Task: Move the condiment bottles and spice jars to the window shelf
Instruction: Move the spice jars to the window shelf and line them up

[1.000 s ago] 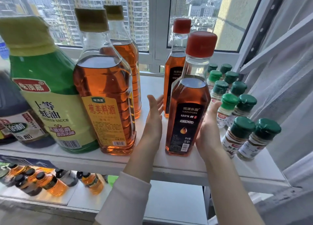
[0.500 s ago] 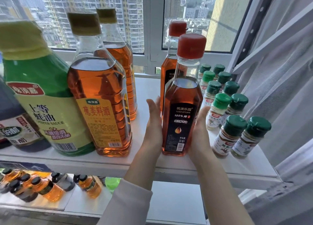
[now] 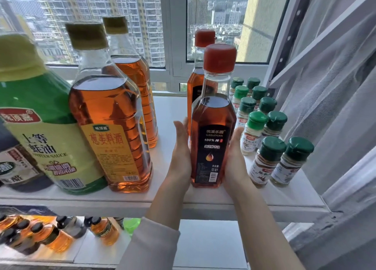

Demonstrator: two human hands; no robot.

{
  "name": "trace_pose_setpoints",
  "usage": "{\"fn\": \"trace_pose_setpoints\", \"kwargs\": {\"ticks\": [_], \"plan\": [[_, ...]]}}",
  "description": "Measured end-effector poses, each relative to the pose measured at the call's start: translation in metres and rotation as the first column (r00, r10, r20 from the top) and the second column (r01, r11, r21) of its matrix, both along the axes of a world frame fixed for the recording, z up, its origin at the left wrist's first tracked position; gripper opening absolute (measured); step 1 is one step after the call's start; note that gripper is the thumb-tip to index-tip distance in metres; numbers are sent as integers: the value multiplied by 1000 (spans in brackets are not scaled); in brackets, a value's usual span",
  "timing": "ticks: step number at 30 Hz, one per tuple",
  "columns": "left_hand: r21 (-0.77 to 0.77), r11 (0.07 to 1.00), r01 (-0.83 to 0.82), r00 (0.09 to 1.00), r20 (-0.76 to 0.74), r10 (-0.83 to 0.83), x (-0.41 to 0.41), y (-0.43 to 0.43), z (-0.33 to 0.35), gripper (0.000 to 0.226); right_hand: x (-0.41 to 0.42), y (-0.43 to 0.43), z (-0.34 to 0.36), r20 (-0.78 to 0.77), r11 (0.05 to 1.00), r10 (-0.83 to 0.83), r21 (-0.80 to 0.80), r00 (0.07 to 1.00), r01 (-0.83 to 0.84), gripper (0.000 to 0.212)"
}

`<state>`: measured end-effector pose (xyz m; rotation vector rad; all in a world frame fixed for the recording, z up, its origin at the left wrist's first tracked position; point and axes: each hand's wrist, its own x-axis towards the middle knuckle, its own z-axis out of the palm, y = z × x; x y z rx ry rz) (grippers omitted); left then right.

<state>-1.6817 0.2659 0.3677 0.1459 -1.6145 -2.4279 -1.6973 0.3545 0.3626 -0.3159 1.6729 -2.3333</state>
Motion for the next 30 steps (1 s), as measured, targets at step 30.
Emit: {"fn": "trace_pose_setpoints", "kwargs": {"ticks": [30], "plan": [[-175, 984, 12, 1000, -25, -17, 28, 22, -16, 85, 30, 16, -10, -136, 989, -95, 104, 986, 110, 71]]}}
